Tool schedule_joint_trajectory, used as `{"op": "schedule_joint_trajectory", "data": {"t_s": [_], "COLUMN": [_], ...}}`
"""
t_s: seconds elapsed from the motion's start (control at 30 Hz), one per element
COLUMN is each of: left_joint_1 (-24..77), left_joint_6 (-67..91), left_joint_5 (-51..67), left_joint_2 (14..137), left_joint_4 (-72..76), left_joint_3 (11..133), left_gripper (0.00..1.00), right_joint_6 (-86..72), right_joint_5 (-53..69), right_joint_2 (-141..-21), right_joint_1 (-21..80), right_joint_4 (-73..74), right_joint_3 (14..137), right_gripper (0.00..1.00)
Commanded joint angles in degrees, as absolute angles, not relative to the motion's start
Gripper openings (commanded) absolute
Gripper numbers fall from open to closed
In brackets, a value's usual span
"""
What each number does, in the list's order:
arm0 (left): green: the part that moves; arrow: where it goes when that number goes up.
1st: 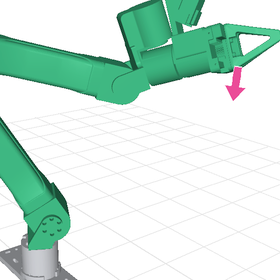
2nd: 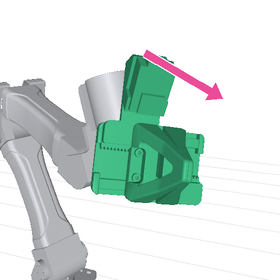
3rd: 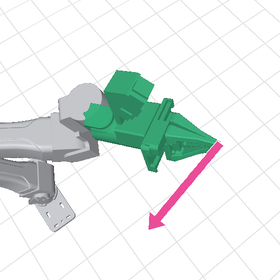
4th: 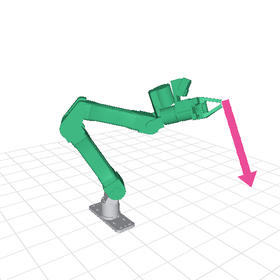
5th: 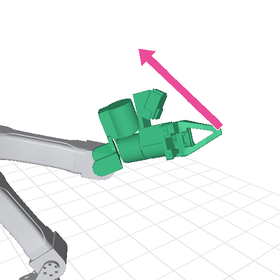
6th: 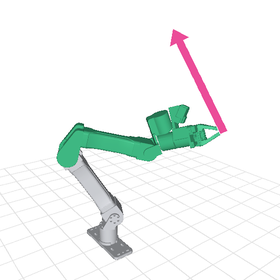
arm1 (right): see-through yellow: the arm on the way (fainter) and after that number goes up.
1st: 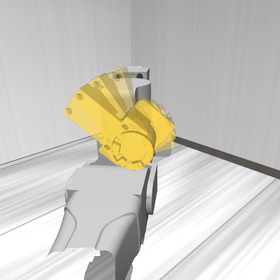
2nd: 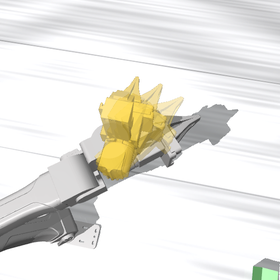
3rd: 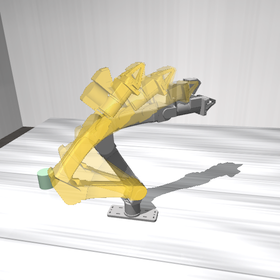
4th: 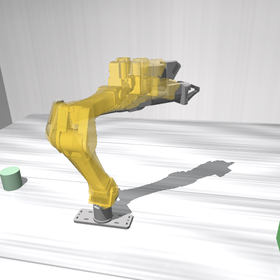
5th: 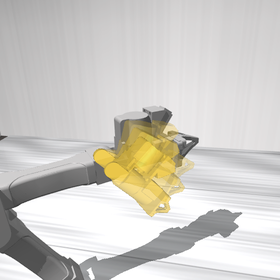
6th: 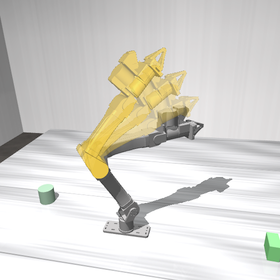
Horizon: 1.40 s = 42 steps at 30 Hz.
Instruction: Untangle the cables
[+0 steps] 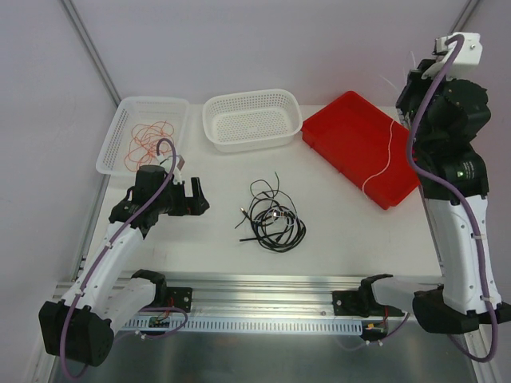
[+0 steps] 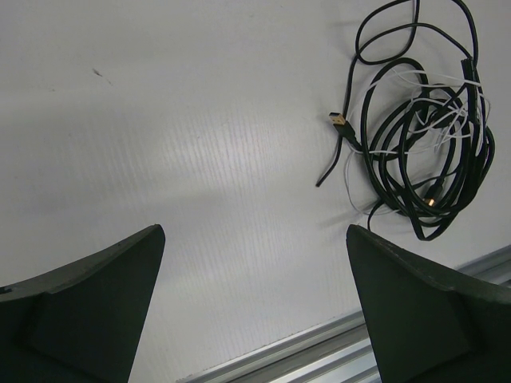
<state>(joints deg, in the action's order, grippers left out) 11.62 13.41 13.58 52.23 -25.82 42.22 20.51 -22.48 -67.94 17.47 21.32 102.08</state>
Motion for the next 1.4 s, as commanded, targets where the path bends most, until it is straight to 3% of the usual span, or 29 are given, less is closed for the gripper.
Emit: {"op": "schedule_joint_trajectory", "data": {"t_s": [0.0, 0.4, 1.03, 1.07, 1.23, 1.37], "left_joint_1": [11.6, 11.6, 11.6, 11.6, 11.6, 11.6], "left_joint_6": [12.3, 12.22, 11.86, 11.78, 11.78, 11.86], "left_joint_5": [15.91, 16.96, 17.93, 18.02, 18.28, 18.37], "left_joint_2": [52.64, 53.26, 56.34, 56.42, 56.78, 56.34], "left_joint_4": [-24.52, -24.61, -24.61, -24.61, -24.7, -24.61], "left_joint_3": [42.01, 42.01, 42.27, 42.36, 42.28, 42.36], "left_gripper": [0.99, 0.99, 0.99, 0.99, 0.99, 0.99], "right_joint_6": [16.53, 12.75, 1.24, 0.8, 0.26, 0.88], "right_joint_5": [-18.64, -14.24, -1.33, -0.54, 2.29, 1.41], "right_joint_2": [-69.16, -80.41, -110.38, -111.35, -112.6, -106.89], "right_joint_1": [11.36, -1.74, -3.78, -3.78, -3.78, -2.64], "right_joint_4": [17.49, 11.43, 12.73, 13.18, 14.5, 14.5], "right_joint_3": [105.82, 101.78, 99.32, 99.4, 97.39, 92.82], "right_gripper": [0.01, 0.01, 0.04, 0.06, 0.45, 0.57]}}
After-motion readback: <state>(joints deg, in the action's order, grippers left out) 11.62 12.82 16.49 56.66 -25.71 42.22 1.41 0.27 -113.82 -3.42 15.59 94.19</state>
